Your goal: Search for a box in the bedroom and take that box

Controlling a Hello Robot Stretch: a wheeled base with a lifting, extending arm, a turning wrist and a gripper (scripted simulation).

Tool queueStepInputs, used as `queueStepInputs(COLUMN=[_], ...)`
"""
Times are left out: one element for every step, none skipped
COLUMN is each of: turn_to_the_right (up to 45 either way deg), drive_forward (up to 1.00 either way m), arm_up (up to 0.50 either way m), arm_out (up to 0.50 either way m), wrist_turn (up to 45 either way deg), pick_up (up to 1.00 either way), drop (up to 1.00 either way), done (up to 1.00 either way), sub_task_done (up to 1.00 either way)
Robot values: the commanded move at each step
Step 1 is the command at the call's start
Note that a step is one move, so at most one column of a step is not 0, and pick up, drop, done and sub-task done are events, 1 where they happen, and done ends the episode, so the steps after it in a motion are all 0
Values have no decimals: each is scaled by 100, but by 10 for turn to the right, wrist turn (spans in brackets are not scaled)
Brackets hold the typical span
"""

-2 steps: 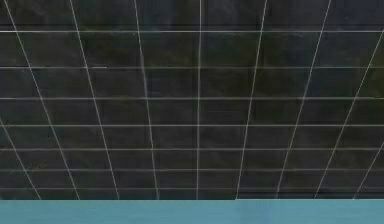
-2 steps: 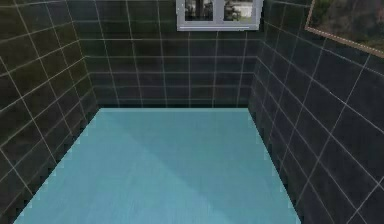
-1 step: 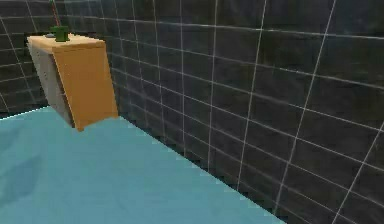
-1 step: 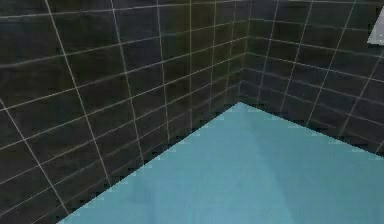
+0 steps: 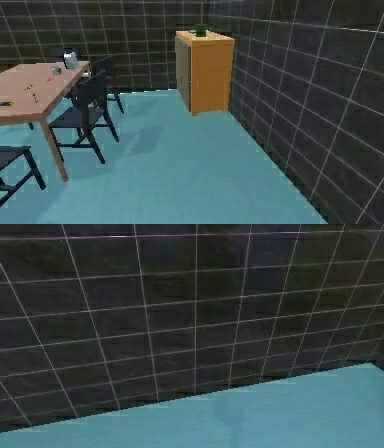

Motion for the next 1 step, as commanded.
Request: queueStepInputs(turn_to_the_right=[0], drive_forward=[45], arm_up=[0], arm_out=[0], wrist_turn=[0], pick_up=[0], drop=[0], done=[0], sub_task_done=[0])
